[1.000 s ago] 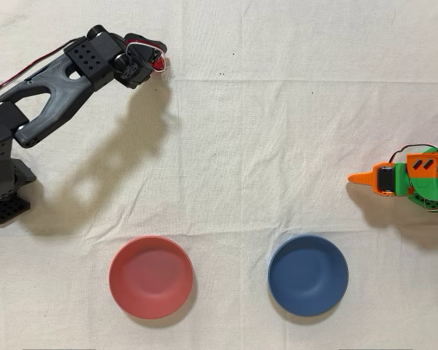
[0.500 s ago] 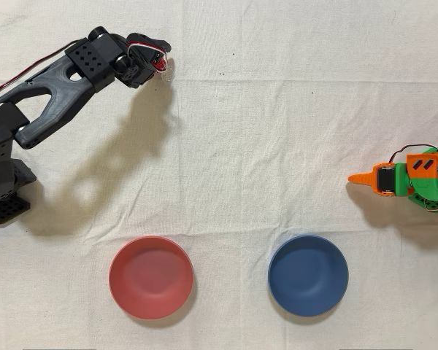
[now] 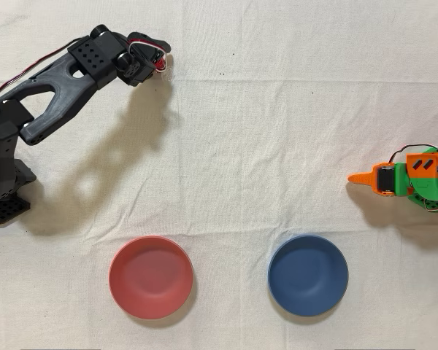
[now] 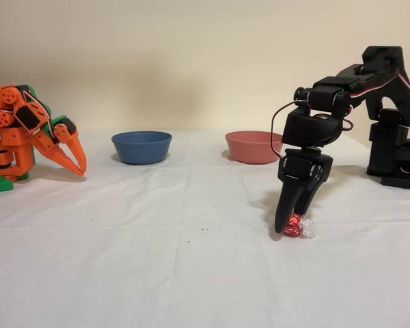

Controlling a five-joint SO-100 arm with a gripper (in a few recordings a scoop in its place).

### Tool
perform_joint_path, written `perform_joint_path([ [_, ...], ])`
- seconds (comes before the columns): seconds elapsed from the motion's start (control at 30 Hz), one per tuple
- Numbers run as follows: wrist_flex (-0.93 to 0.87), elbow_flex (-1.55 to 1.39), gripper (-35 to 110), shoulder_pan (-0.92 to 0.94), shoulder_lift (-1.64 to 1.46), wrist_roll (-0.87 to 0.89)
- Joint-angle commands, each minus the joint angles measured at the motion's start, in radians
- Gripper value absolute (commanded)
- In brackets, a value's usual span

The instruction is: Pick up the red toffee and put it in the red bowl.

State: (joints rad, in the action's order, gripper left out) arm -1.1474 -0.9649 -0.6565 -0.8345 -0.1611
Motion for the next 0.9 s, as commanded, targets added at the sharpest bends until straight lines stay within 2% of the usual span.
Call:
perform_joint_path([
  [0.0,-0.017,0.055,27,-0.017,-0.025,-0.011],
  [0.17,-0.023,0.071,26,-0.020,-0.012,-0.017],
  [0.6,-0.029,0.058,7,-0.015,-0.026,-0.025],
  [0.87,-0.026,0.009,6,-0.014,-0.087,-0.046],
])
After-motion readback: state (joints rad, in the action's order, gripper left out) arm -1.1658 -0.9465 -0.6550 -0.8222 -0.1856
